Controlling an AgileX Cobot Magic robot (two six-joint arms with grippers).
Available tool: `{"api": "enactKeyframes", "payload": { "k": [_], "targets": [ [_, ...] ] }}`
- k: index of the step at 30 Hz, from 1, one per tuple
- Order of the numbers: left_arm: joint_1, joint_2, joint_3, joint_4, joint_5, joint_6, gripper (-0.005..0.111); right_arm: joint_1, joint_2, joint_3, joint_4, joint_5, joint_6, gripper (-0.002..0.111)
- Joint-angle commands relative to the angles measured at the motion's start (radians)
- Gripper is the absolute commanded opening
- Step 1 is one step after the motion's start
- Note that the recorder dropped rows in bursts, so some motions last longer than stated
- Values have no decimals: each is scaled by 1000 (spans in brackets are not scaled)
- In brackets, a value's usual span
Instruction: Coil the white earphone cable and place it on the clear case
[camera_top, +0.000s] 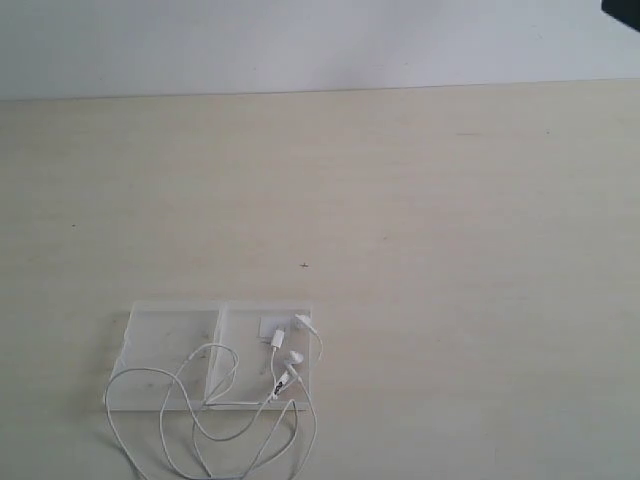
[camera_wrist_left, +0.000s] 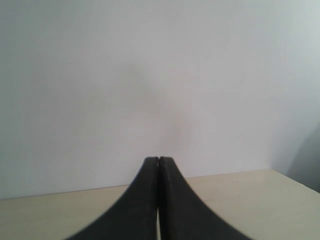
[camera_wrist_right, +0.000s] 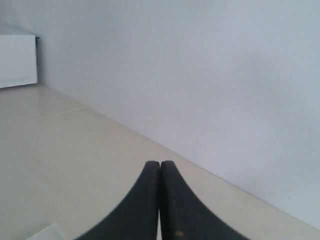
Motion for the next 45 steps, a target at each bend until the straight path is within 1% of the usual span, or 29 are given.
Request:
{"api": "enactKeyframes", "payload": {
  "k": [1, 7, 13, 18, 21, 25, 27, 34, 40, 45],
  "targets": [
    [-6, 2, 1, 3, 0, -1, 0, -106, -15, 6, -4, -10, -8, 0],
    [-6, 2, 1, 3, 0, -1, 0, -324, -49, 6, -4, 6, -8, 0],
    [-6, 2, 1, 3, 0, -1, 0, -544, -156, 11, 31, 182, -8, 0],
    [-6, 2, 1, 3, 0, -1, 0, -690, -295, 114, 60, 119, -6, 0],
    [-6, 2, 1, 3, 0, -1, 0, -737, -344, 223, 85, 57, -6, 0],
    [-6, 2, 1, 3, 0, -1, 0, -709, -394, 344, 133, -70, -6, 0],
    [-6, 2, 1, 3, 0, -1, 0, -686, -450, 393, 146, -95, -6, 0],
    [-6, 2, 1, 3, 0, -1, 0, -669, -559, 479, 146, -107, -6, 0],
    [-6, 2, 1, 3, 0, -1, 0, -557, -576, 535, 135, -109, -19, 0],
    [-6, 2, 1, 3, 0, -1, 0, -545, -576, 610, 135, -139, -16, 0]
  ]
}}
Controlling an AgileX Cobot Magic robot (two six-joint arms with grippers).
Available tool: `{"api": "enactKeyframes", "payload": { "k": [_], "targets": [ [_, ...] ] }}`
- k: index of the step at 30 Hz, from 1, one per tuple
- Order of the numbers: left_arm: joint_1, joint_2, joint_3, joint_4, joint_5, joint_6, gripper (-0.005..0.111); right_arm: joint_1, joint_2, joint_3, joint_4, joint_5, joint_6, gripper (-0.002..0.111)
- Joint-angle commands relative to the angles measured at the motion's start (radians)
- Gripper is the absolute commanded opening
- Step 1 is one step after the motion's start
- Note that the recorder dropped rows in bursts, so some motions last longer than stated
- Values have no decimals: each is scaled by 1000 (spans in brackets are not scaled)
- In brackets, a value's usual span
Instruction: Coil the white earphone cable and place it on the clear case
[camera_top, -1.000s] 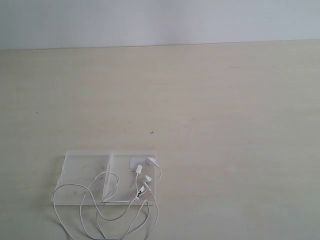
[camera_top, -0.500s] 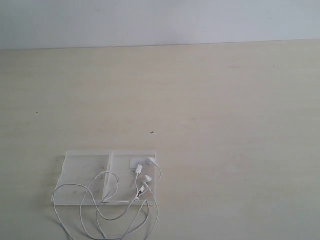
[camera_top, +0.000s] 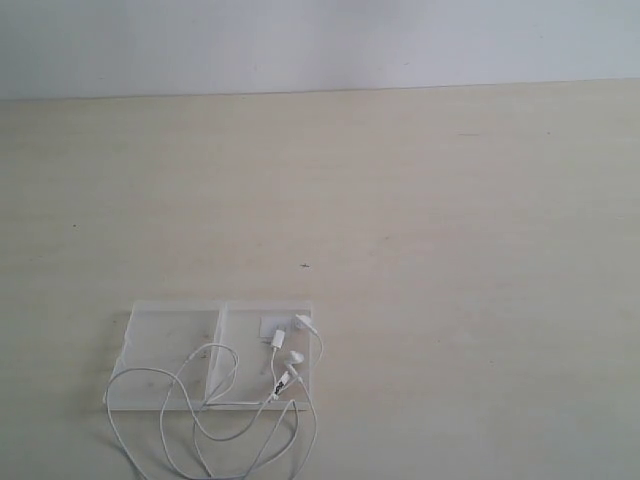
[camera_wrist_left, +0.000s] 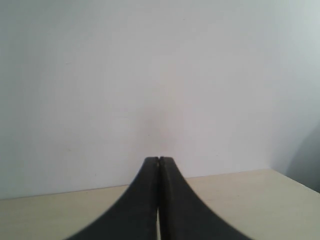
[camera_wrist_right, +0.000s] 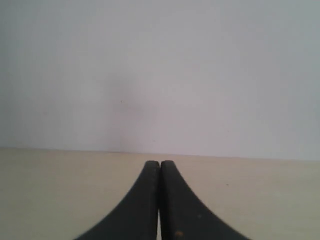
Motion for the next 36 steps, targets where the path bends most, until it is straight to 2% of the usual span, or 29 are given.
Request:
{"api": "enactKeyframes", "payload": {
  "k": [1, 28, 32, 36],
  "targets": [
    [-6, 2, 1, 3, 0, -1, 0, 5, -6, 50, -5, -47, -8, 0],
    [-6, 2, 1, 3, 0, -1, 0, -4, -6, 50, 6, -32, -6, 0],
    [-19, -24, 7, 134, 9, 56, 0, -4, -6, 50, 6, -32, -6, 0],
    [-19, -28, 39, 134, 58, 84, 0, -4, -6, 50, 6, -32, -6, 0]
  ]
}}
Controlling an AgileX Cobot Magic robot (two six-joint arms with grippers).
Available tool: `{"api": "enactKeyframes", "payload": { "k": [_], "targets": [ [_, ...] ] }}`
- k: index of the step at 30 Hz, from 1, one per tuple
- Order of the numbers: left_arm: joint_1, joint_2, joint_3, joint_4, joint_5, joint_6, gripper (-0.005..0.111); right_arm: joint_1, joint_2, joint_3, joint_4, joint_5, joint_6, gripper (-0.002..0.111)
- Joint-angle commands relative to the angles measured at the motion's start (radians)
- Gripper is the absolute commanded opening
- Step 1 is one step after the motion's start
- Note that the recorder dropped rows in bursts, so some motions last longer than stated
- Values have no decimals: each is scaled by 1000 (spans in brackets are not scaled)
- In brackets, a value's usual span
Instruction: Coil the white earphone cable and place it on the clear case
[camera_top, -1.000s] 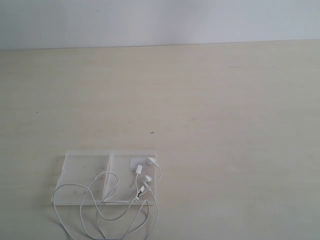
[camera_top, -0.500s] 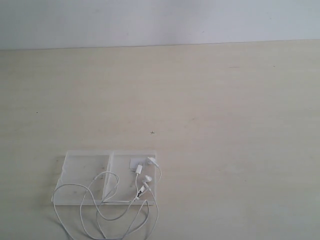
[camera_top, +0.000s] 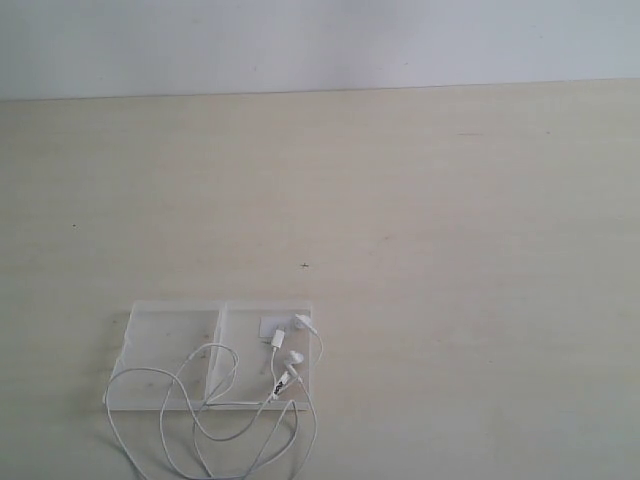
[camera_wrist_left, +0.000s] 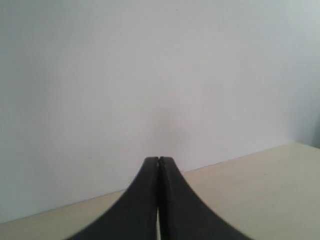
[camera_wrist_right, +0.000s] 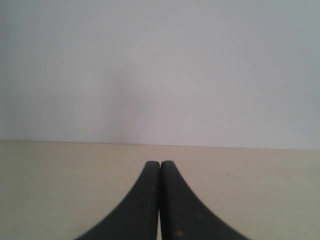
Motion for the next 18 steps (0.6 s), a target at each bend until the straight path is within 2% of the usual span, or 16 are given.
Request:
{"api": "enactKeyframes", "payload": {
  "k": [1, 5, 10, 11, 15, 17, 18],
  "targets": [
    [-7, -5, 33, 4, 56, 6, 0, -6, -6, 4, 2, -7, -6, 0],
    [-7, -5, 44, -74, 56, 6, 0, -6, -6, 4, 2, -7, -6, 0],
    [-7, -5, 44, -89, 59, 20, 0, -6, -6, 4, 2, -7, -6, 0],
    [-7, -5, 52, -158, 69, 77, 0, -6, -6, 4, 2, -7, -6, 0],
    [-7, -5, 99, -711, 95, 550, 0, -6, -6, 4, 2, -7, -6, 0],
    [-7, -5, 108, -916, 93, 742, 0, -6, -6, 4, 2, -7, -6, 0],
    [-7, -5, 108, -954, 93, 781, 0, -6, -6, 4, 2, -7, -6, 0]
  ]
}}
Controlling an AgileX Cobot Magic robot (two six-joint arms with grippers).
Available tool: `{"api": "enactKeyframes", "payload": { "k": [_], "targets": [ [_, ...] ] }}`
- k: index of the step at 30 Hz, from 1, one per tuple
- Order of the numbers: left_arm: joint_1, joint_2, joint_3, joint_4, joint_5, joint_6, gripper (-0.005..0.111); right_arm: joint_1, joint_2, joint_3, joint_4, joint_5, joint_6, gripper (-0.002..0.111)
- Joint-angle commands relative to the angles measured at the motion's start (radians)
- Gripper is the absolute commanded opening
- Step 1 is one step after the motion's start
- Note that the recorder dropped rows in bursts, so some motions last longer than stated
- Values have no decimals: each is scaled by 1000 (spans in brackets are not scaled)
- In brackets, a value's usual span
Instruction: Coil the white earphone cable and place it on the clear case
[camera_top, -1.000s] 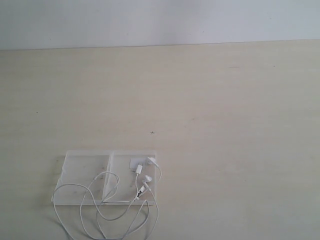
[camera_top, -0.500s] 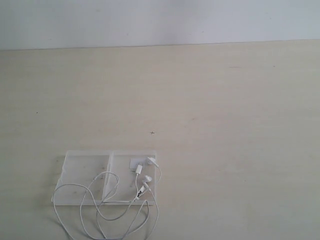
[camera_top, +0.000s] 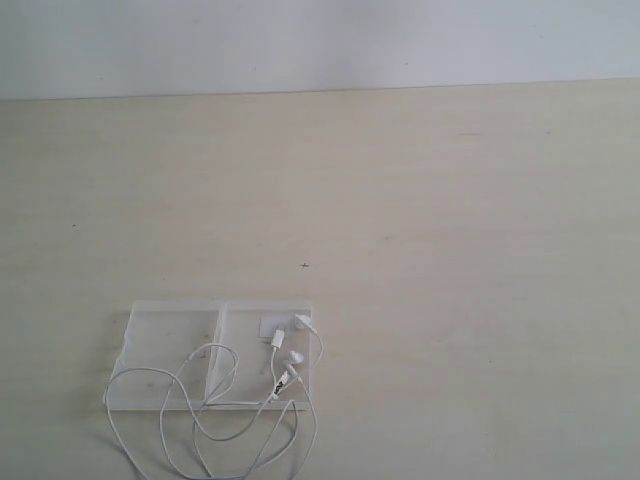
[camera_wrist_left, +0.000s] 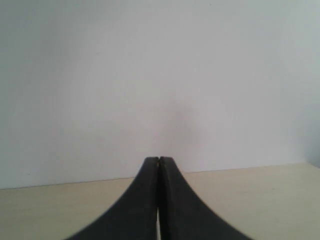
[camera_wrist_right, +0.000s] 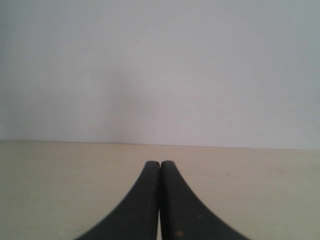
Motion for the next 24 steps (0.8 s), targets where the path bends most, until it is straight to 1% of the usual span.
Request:
{"api": "enactKeyframes", "payload": {
  "k": [1, 10, 13, 14, 15, 17, 19, 20, 21, 24],
  "targets": [
    [-7, -5, 19, -360, 17, 337, 0, -6, -6, 4, 2, -7, -6, 0],
    [-7, -5, 24, -360, -35, 333, 0, -6, -6, 4, 2, -7, -6, 0],
    [-7, -5, 40, -382, -89, 340, 0, -6, -6, 4, 2, -7, -6, 0],
    [-7, -5, 50, -445, -90, 370, 0, -6, -6, 4, 2, -7, -6, 0],
    [-7, -5, 61, -549, -90, 422, 0, -6, -6, 4, 2, -7, -6, 0],
    [-7, -5, 99, -816, -83, 607, 0, -6, -6, 4, 2, -7, -6, 0],
    [-7, -5, 140, -1044, -78, 806, 0, -6, -6, 4, 2, -7, -6, 0],
    [-5, -5, 152, -1131, -78, 901, 0, -6, -6, 4, 2, -7, -6, 0],
    [-5, -5, 152, -1169, -78, 966, 0, -6, -6, 4, 2, -7, -6, 0],
    [-4, -5, 152, -1167, -41, 1114, 0, -6, -6, 4, 2, -7, -6, 0]
  ]
}}
